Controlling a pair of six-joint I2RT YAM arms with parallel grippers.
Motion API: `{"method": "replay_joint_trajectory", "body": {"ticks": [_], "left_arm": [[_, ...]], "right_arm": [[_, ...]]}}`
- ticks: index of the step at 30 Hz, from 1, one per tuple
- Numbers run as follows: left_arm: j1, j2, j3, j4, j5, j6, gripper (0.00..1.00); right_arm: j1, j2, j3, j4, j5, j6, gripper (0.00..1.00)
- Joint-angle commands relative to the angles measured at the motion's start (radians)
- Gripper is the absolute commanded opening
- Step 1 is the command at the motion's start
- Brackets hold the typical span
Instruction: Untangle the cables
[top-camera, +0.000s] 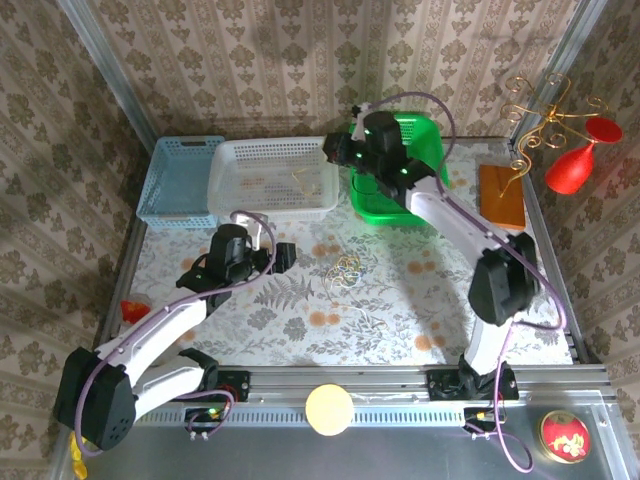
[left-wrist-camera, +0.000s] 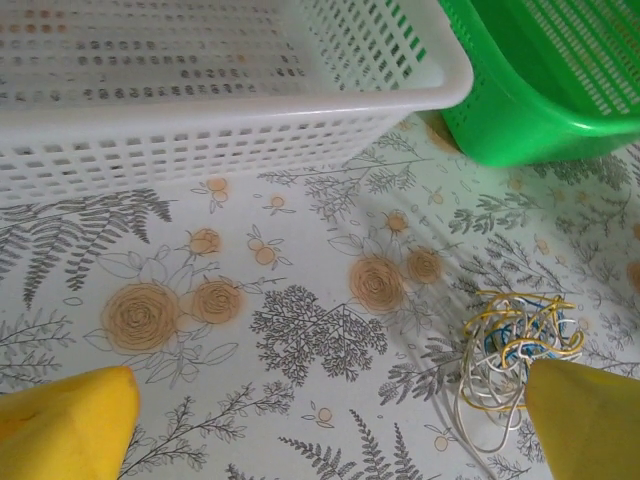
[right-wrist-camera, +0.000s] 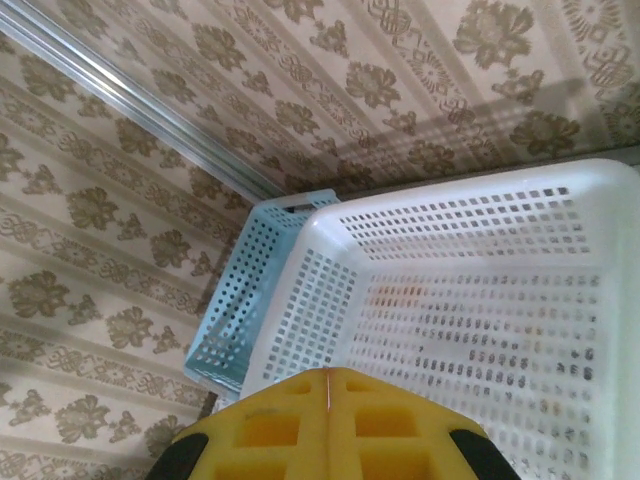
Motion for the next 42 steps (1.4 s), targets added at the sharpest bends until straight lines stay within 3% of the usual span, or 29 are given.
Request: {"method": "replay_joint_trajectory", "body": {"ticks": [1,4,5,7,8,12,20,29,42], "left_arm": [[0.02,-0.013,0.013,-0.04,0.022,-0.013,1.0],[0.031,-0.015,0.019,-0.04,0.032,-0.015,1.0],[0.033,-0.017,0.019,-0.04,0.035,-0.016,1.0],[0.036,-0.021,0.02,-0.042,0.038,-0.017,1.0],[0.036,-0.022,0.019,-0.045,0.038,-0.018,1.0],[0.043,-0.029,0.012,-0.053,0.042,-0.017,1.0],[0.055,-0.01,0.009,-0.004,0.055,-0.057,1.0],[0.046,0.115,0.037,0.086,0.13,-0.1,1.0],[-0.123,0.316,0.112,0.11,0.075,-0.064,1.0]], "right_arm": [[0.021,0.123,0.141,-0.034,0.024,-0.025,0.0],[0.036,0.258,0.3,-0.111,0.024,-0.044,0.01],[0.041,0.302,0.359,-0.144,0.017,-0.049,0.08],[0.047,0.386,0.484,-0.226,-0.009,-0.071,0.34],[0.05,0.413,0.54,-0.267,-0.018,-0.086,0.41],[0.057,0.416,0.595,-0.347,-0.047,-0.132,0.5],[0.057,0.11,0.192,-0.244,-0.077,-0.158,0.5],[0.057,-0.204,-0.323,-0.14,-0.056,-0.166,0.5],[0.042,-0.367,-0.86,0.02,-0.038,-0.158,0.45]]}}
